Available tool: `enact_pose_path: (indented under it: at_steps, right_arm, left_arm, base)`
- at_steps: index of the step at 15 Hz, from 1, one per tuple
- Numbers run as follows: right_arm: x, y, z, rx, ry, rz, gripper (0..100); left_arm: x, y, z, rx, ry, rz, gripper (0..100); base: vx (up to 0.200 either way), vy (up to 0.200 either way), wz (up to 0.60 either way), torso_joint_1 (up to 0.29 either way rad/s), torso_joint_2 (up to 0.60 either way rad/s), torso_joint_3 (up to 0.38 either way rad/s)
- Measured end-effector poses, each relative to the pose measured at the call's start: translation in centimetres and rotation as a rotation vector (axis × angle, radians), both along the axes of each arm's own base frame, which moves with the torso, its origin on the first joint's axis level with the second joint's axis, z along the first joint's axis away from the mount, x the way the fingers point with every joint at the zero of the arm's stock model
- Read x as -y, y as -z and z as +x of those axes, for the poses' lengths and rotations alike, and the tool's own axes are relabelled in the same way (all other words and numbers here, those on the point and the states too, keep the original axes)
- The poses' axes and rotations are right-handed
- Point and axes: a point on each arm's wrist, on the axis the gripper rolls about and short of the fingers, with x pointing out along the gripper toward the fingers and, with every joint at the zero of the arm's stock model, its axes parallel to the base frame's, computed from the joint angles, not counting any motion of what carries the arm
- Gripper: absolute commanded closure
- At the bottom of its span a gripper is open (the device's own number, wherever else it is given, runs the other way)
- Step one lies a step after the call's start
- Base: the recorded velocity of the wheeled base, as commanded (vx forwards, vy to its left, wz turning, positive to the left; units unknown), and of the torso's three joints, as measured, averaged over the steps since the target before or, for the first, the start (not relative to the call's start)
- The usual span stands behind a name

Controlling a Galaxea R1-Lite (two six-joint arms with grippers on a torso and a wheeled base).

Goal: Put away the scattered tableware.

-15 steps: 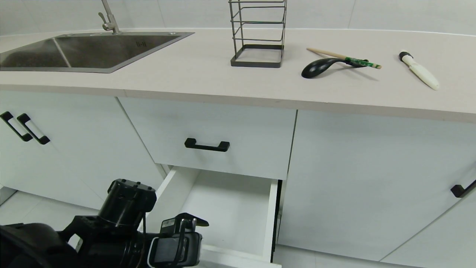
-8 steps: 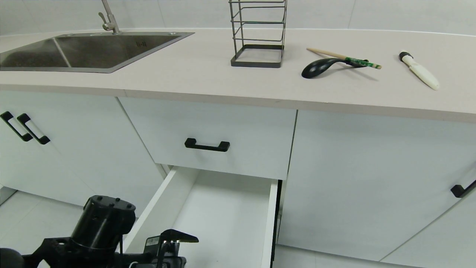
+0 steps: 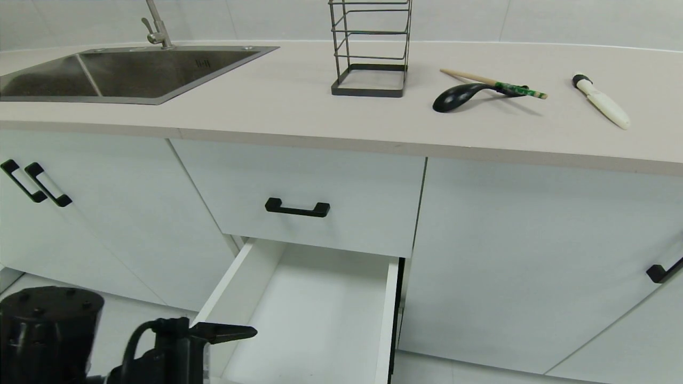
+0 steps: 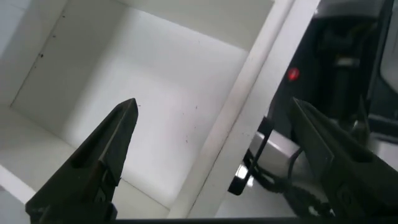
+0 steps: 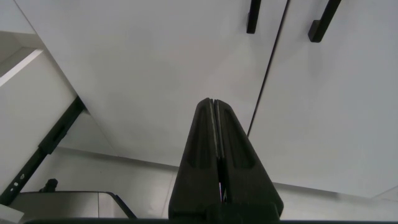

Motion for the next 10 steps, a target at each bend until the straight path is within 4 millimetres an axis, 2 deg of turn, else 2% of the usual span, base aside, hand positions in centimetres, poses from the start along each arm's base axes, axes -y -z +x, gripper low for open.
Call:
enact_pose_path:
  at_steps: [2, 5, 7, 10]
  right_arm:
    - [0.0, 0.0, 0.0, 0.000, 0.000, 0.000, 100]
    - [0.0, 0.0, 0.0, 0.000, 0.000, 0.000, 100]
    - [0.0, 0.0, 0.0, 0.000, 0.000, 0.000, 100]
    - [0.0, 0.0, 0.0, 0.000, 0.000, 0.000, 100]
  left_arm:
    - [-0.4, -0.4, -0.5, -0.032, -0.056, -0.060, 0]
    - [-2.0, -0.9, -0.3, -0.131, -0.245, -0.230, 0]
    - [-2.9, -0.9, -0.9, -0.113, -0.300, -0.287, 0]
    - [-3.7, -0.8, -2.7, -0.052, -0.347, -0.314, 0]
  base:
    - [0.000, 0.000, 0.00, 0.000, 0.00, 0.000]
    - [0.000, 0.000, 0.00, 0.000, 0.00, 0.000]
    - [0.000, 0.000, 0.00, 0.000, 0.00, 0.000]
    - [0.000, 0.000, 0.00, 0.000, 0.00, 0.000]
